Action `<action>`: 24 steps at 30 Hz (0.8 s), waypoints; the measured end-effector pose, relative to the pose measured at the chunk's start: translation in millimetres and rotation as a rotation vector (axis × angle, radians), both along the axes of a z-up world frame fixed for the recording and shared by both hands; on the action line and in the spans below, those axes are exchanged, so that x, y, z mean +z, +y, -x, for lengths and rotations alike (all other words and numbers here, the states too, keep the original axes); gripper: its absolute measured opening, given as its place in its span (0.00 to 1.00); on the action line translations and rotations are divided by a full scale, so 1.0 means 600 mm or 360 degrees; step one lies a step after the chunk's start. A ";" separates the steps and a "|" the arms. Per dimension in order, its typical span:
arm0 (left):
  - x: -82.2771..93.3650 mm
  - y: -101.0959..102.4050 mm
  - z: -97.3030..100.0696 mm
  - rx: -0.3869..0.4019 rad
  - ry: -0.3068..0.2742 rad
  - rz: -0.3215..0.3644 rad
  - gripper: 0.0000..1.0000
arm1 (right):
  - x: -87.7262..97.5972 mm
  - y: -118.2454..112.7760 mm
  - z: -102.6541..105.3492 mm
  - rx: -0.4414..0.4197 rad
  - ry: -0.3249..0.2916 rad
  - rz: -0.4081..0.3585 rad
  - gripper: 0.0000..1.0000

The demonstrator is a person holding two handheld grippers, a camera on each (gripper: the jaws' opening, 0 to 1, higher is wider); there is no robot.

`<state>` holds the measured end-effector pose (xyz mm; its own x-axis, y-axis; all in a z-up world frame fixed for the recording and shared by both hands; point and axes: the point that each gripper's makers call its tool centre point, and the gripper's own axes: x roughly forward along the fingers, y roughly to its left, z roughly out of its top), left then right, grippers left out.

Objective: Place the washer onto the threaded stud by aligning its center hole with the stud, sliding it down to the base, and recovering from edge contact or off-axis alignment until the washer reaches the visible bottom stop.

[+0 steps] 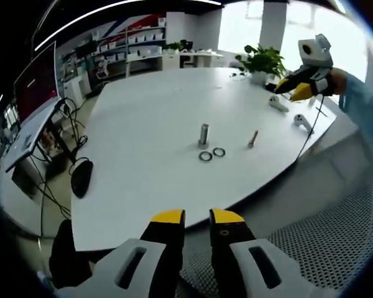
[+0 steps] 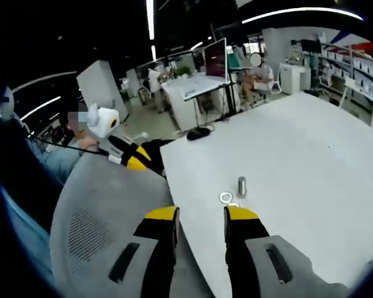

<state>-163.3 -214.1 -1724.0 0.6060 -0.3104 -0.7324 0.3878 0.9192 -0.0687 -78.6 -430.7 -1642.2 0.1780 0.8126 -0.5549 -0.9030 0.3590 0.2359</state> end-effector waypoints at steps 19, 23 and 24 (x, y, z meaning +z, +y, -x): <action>0.008 -0.033 0.007 -0.0281 -0.0071 0.0016 0.08 | 0.037 -0.084 0.094 -0.0690 -0.0277 -0.0080 0.27; 0.010 -0.034 0.005 -0.0287 -0.0092 0.0022 0.08 | 0.018 -0.090 0.100 -0.0771 -0.0296 -0.0012 0.26; 0.010 -0.034 0.005 -0.0284 -0.0089 0.0022 0.08 | 0.015 -0.093 0.101 -0.0788 -0.0325 0.0015 0.26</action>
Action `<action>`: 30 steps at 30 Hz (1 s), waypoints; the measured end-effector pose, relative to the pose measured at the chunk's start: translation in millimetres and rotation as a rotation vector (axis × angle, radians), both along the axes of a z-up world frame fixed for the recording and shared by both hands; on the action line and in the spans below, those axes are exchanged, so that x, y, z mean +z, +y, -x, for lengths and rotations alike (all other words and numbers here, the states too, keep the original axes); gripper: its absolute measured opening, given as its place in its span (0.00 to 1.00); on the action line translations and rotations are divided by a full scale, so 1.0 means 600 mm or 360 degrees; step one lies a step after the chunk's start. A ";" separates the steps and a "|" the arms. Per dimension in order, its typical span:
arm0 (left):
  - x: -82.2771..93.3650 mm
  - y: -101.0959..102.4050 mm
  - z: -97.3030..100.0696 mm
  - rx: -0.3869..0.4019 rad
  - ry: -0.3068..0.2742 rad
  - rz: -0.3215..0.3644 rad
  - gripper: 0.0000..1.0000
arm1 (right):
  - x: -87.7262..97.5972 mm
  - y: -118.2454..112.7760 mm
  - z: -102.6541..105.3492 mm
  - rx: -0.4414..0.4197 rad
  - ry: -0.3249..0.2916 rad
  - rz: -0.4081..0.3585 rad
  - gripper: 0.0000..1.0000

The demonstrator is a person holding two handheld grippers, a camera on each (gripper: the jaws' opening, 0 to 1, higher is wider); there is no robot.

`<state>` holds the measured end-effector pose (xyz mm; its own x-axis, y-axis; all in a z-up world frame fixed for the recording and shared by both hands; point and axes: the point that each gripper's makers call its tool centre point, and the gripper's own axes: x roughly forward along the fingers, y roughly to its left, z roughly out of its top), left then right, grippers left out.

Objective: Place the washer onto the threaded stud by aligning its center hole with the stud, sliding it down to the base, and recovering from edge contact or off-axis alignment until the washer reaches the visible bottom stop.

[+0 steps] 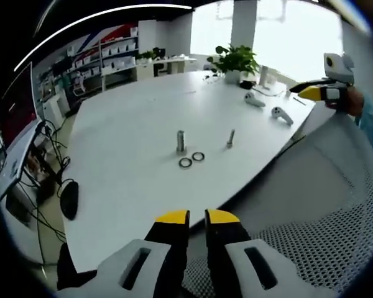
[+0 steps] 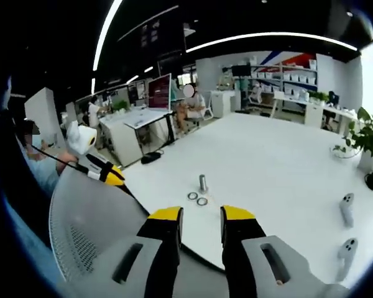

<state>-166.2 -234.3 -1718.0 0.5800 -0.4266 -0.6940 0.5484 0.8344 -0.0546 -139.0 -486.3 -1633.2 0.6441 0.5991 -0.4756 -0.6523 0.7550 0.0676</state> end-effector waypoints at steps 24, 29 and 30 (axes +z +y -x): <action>-0.002 -0.006 0.003 -0.0074 -0.0005 -0.0014 0.06 | -0.102 -0.041 0.006 -0.0252 0.0187 0.0205 0.25; 0.005 -0.013 0.002 -0.0121 -0.0058 -0.0013 0.06 | -0.110 -0.048 0.009 -0.0277 0.0243 0.0218 0.25; 0.005 -0.013 0.002 -0.0119 -0.0053 -0.0016 0.06 | -0.111 -0.047 0.010 -0.0269 0.0247 0.0220 0.25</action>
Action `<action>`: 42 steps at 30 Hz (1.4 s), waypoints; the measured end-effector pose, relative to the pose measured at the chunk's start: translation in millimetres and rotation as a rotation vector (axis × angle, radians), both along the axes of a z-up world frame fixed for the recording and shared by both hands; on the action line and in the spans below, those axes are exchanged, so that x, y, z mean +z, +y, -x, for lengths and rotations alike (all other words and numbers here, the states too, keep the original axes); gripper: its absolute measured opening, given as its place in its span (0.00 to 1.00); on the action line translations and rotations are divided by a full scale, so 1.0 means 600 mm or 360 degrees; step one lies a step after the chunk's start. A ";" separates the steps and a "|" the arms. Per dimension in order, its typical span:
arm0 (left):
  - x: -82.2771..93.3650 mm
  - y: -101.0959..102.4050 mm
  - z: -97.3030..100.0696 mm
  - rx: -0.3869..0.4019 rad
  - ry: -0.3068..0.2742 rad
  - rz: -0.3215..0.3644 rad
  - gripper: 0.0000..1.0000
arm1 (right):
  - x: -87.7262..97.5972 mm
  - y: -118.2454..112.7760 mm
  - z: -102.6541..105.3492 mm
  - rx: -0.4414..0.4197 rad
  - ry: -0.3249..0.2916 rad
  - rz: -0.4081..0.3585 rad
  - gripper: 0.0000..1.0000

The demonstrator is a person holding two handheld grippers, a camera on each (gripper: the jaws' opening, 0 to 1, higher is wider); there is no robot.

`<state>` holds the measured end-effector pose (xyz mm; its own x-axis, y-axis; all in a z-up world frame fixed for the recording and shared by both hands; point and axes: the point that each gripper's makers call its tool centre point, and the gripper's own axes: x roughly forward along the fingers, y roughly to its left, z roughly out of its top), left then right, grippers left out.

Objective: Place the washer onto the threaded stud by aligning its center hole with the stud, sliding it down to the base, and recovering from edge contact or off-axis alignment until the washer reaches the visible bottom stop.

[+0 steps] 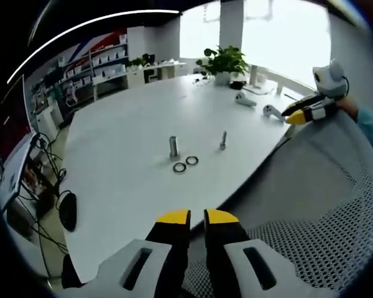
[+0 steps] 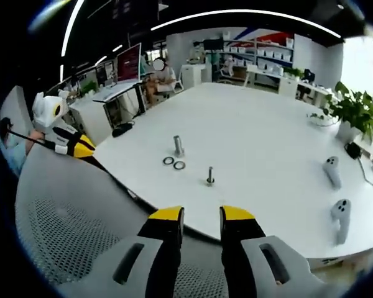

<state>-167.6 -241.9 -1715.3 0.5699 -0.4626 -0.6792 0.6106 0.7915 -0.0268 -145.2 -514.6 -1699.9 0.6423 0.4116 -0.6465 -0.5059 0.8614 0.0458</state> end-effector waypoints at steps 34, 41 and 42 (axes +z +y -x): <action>0.022 -0.075 0.077 -0.0603 0.0404 0.0448 0.00 | -0.007 0.005 0.004 0.0057 0.0052 -0.0034 0.25; 0.037 -0.072 0.038 -0.0554 0.0446 0.0446 0.00 | -0.006 0.006 0.005 0.0062 0.0044 -0.0037 0.26; 0.040 -0.072 0.028 -0.0524 0.0469 0.0483 0.00 | -0.005 0.006 0.005 0.0059 0.0043 -0.0039 0.26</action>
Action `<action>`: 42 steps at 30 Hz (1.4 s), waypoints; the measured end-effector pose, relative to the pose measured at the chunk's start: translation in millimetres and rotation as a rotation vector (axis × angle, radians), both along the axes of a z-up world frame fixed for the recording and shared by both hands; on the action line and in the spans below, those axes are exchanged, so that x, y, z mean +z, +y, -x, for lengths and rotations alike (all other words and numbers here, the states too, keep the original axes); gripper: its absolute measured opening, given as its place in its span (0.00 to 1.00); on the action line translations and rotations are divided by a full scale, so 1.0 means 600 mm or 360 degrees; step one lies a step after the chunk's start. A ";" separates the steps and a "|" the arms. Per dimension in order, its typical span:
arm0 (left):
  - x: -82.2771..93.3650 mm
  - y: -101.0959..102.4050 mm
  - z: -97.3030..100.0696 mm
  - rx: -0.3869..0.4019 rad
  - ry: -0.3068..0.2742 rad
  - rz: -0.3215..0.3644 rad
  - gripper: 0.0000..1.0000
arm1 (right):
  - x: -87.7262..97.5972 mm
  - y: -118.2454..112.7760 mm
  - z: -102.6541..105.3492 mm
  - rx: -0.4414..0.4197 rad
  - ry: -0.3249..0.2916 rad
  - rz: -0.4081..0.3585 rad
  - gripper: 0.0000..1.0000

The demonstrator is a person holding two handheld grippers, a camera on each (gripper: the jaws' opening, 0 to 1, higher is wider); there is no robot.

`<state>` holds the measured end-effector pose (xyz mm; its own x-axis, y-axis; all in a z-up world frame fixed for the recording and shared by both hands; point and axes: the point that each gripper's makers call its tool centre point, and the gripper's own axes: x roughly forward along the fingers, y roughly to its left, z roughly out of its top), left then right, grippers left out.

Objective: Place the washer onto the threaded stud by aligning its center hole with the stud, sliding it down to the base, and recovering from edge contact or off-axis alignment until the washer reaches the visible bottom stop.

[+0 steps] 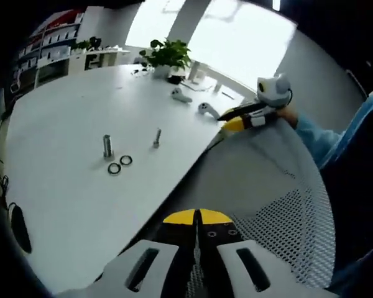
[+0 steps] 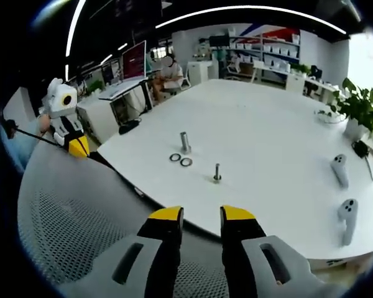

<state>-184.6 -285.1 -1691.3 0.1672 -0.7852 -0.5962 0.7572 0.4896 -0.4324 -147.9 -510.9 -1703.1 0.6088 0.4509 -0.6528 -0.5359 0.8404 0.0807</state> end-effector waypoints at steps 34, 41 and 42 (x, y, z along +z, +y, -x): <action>-0.181 0.030 -0.162 -0.0670 -0.0043 -0.0970 0.00 | 0.001 0.000 -0.006 -0.0006 -0.0011 -0.0022 0.25; -0.217 0.010 -0.215 -0.0634 -0.0140 -0.1011 0.00 | 0.000 -0.001 -0.006 -0.0013 -0.0012 -0.0017 0.25; -0.221 0.007 -0.221 -0.0629 -0.0143 -0.1003 0.00 | 0.001 -0.002 -0.007 -0.0017 -0.0015 -0.0017 0.25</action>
<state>-52.1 -280.8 -1824.0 0.0130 -0.3109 -0.9504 0.9472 0.3083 -0.0879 -143.7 -511.9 -1702.8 0.6197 0.4512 -0.6422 -0.5279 0.8451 0.0844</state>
